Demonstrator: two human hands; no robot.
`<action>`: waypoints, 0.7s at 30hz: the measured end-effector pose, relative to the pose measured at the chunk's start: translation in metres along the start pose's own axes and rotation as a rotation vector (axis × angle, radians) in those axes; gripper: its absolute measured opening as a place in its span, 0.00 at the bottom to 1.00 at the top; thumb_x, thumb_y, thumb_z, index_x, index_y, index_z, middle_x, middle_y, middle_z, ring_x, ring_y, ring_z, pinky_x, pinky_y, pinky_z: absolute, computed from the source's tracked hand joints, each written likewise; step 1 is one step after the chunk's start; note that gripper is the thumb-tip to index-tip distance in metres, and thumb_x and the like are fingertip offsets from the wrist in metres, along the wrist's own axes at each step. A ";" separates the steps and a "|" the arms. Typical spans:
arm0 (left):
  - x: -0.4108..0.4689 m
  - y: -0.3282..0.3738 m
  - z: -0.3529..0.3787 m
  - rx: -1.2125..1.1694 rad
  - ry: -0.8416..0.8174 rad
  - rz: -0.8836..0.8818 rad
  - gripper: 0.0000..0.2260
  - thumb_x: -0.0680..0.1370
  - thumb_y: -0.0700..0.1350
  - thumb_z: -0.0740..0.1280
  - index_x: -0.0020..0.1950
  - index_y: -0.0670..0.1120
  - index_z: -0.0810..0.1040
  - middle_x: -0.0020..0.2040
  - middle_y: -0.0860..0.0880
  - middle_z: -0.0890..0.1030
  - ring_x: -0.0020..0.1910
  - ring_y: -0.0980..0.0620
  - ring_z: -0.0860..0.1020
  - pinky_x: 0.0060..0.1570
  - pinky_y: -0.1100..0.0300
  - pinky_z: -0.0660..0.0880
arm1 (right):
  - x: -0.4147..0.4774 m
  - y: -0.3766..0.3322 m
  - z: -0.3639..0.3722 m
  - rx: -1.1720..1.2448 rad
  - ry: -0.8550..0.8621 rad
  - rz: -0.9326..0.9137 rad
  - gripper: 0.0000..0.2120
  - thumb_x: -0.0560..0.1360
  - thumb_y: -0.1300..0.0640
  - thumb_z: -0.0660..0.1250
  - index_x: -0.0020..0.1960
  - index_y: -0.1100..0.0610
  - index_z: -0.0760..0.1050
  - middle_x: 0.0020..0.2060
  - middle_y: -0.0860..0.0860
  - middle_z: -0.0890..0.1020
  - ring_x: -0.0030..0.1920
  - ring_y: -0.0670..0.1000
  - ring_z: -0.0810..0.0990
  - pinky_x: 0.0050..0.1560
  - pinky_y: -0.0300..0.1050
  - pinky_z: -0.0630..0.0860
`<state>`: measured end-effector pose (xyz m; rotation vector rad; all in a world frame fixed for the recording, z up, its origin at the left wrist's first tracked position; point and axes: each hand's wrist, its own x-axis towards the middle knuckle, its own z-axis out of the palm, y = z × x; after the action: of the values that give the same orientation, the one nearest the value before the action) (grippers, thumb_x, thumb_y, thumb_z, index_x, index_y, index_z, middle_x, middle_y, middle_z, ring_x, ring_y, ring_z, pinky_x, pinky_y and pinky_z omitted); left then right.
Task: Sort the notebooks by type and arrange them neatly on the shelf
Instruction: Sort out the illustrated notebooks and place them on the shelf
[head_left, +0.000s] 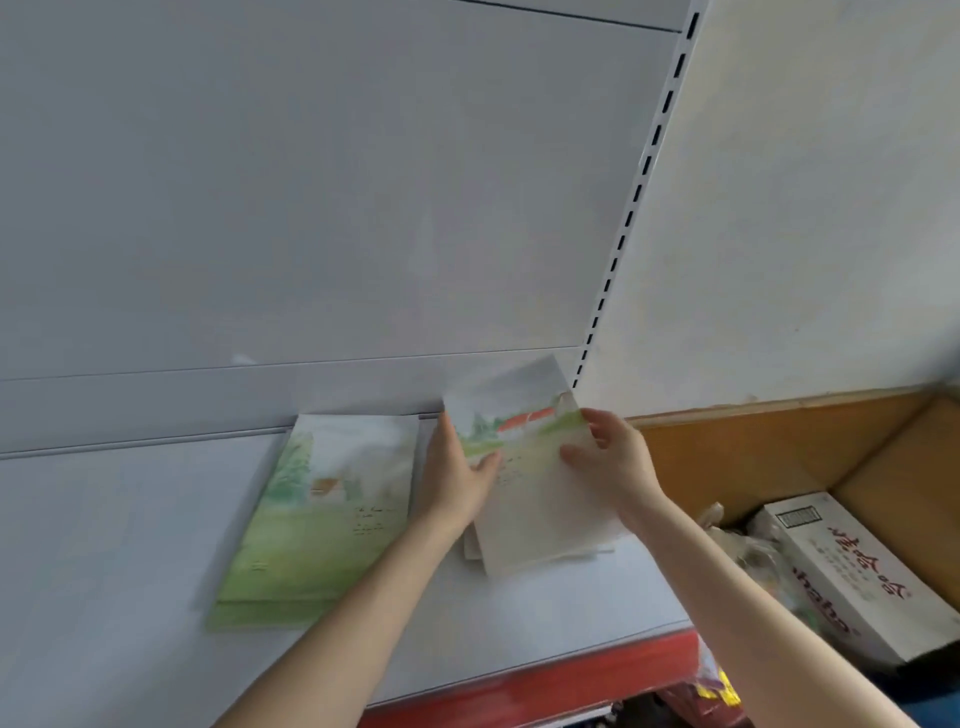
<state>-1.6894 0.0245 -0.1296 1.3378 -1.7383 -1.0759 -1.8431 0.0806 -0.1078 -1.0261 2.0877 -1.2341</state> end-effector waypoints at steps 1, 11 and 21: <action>-0.003 -0.001 0.003 0.066 -0.021 -0.003 0.26 0.75 0.43 0.68 0.70 0.41 0.63 0.67 0.45 0.71 0.65 0.47 0.69 0.51 0.69 0.62 | 0.001 0.009 0.001 -0.070 -0.019 0.006 0.23 0.72 0.63 0.69 0.65 0.57 0.71 0.61 0.54 0.77 0.58 0.52 0.75 0.56 0.42 0.70; 0.000 -0.009 0.012 0.194 -0.011 -0.045 0.24 0.79 0.45 0.63 0.72 0.39 0.63 0.71 0.44 0.68 0.69 0.48 0.66 0.59 0.66 0.60 | 0.006 0.029 0.010 -0.150 -0.120 0.016 0.24 0.76 0.58 0.65 0.70 0.58 0.65 0.64 0.54 0.73 0.64 0.53 0.70 0.58 0.41 0.66; -0.002 -0.009 0.001 0.548 -0.005 0.268 0.20 0.81 0.47 0.57 0.70 0.39 0.65 0.68 0.43 0.69 0.67 0.47 0.66 0.60 0.60 0.62 | 0.016 0.010 0.006 -0.477 -0.152 -0.093 0.20 0.78 0.57 0.61 0.68 0.61 0.67 0.65 0.55 0.72 0.65 0.55 0.69 0.58 0.43 0.66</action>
<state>-1.6862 0.0257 -0.1386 1.3515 -2.2384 -0.4659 -1.8514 0.0674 -0.1202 -1.3864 2.2846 -0.6770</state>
